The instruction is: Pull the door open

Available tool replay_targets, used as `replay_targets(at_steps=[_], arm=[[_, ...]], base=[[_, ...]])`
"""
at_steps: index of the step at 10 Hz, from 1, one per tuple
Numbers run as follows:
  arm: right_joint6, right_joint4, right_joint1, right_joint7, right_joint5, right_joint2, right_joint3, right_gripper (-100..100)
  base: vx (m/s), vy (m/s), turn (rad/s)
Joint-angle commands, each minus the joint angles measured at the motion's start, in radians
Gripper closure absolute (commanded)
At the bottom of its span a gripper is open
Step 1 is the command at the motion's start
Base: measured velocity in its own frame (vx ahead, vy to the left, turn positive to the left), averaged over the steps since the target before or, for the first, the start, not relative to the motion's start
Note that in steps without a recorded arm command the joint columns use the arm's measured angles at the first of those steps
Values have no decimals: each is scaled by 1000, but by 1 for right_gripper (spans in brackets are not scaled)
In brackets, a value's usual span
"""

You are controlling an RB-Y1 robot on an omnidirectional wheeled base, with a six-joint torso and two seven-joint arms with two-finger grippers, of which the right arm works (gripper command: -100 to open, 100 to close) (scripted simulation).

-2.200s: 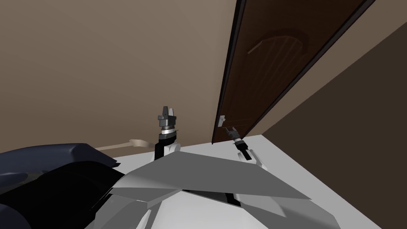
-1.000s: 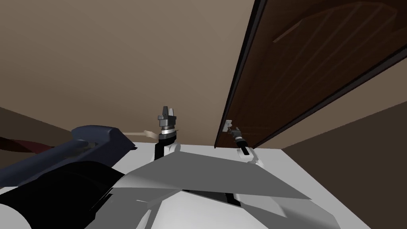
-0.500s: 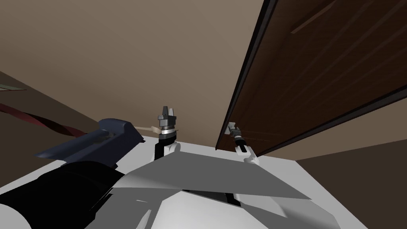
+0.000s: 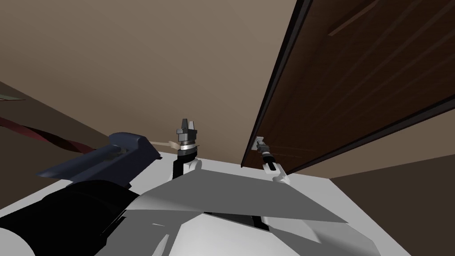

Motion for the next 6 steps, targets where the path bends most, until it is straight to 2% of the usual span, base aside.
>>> replay_targets(at_steps=[1,6], arm=[[0,-1,0,0,0,-1,-1,100],[-3,20,-9,-109,-64,-12,6,100]], base=[[0,0,0],[-46,-13,44]])
